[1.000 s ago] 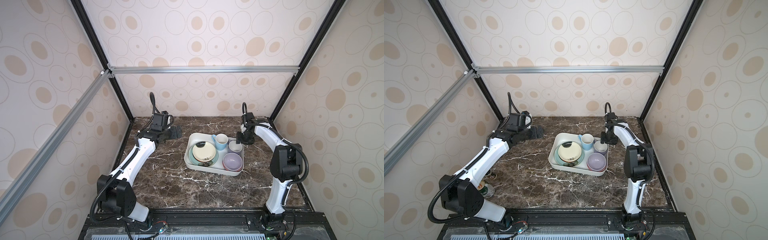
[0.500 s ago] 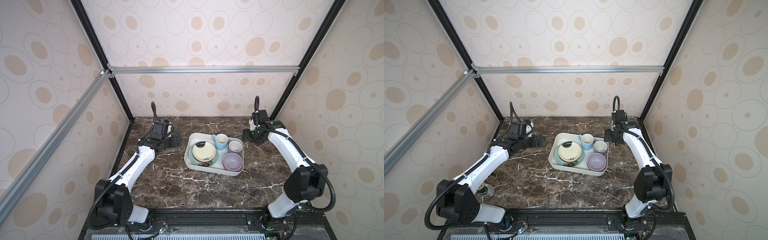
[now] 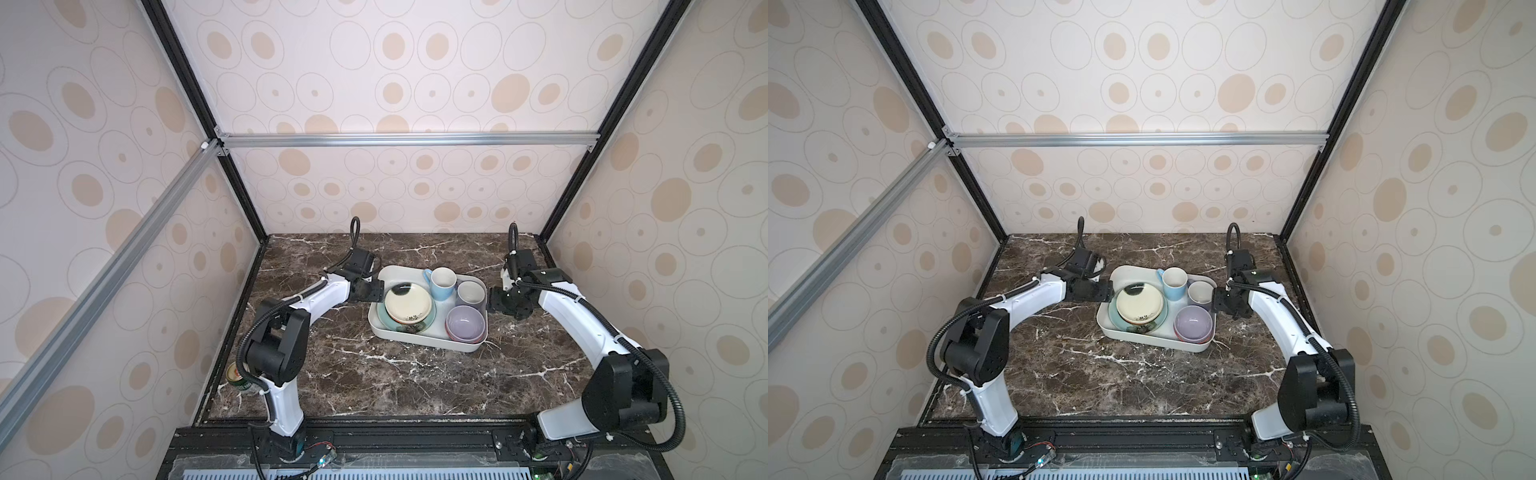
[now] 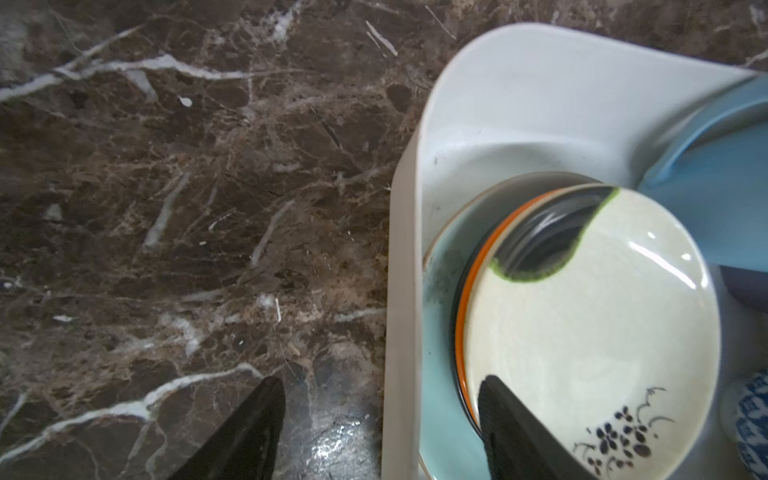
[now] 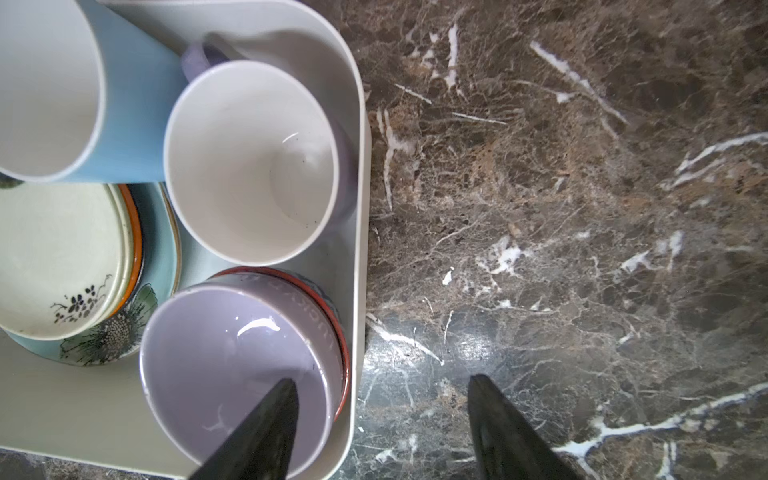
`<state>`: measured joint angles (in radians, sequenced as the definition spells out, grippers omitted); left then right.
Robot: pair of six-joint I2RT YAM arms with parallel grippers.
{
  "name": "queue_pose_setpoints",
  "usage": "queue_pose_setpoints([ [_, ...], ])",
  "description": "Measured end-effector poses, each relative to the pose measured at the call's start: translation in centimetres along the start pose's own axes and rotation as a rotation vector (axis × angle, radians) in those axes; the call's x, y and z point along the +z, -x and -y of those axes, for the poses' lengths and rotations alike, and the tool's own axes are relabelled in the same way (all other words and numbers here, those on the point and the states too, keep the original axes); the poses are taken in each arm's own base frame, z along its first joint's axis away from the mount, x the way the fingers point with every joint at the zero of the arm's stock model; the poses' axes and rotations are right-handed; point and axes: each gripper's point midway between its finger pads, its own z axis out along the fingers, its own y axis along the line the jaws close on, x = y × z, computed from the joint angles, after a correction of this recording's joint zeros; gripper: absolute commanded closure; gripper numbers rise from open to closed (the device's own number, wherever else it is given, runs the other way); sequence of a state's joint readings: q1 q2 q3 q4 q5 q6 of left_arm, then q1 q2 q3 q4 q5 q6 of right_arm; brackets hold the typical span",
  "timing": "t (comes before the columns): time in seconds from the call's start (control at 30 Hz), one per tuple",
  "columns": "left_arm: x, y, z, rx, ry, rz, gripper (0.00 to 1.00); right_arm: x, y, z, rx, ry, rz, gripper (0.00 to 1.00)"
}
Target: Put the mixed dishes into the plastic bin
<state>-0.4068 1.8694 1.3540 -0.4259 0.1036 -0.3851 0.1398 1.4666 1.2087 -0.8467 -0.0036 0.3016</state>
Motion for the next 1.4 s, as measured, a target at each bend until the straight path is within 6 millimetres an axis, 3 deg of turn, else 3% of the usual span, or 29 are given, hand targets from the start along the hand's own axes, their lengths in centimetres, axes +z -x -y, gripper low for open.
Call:
queue_pose_setpoints([
  [0.27,2.8,3.3,0.3,0.020,0.047,0.011,0.62,0.3,0.5,-0.2,-0.003,0.013,0.021,0.32],
  [0.47,4.5,2.5,-0.2,0.022,0.076,-0.035,0.83,0.4,0.8,0.0,-0.001,0.022,0.027,0.32],
  [0.63,4.5,2.4,0.2,0.034,0.081,-0.035,0.95,0.8,0.9,0.4,0.005,0.020,0.022,0.32],
  [0.9,4.2,1.9,-0.6,0.021,0.082,-0.031,1.00,1.1,1.0,0.3,0.004,0.025,0.016,0.32],
  [1.3,3.0,1.7,-5.8,-0.056,0.147,-0.034,1.00,1.3,0.9,0.0,0.004,0.042,0.008,0.32],
  [1.37,3.0,1.7,-6.1,-0.058,0.149,-0.035,0.91,1.4,0.9,0.0,0.004,0.044,0.006,0.32],
  [1.4,3.0,1.7,-6.1,-0.055,0.148,-0.035,0.77,1.4,0.9,0.0,0.003,0.044,0.006,0.31],
])
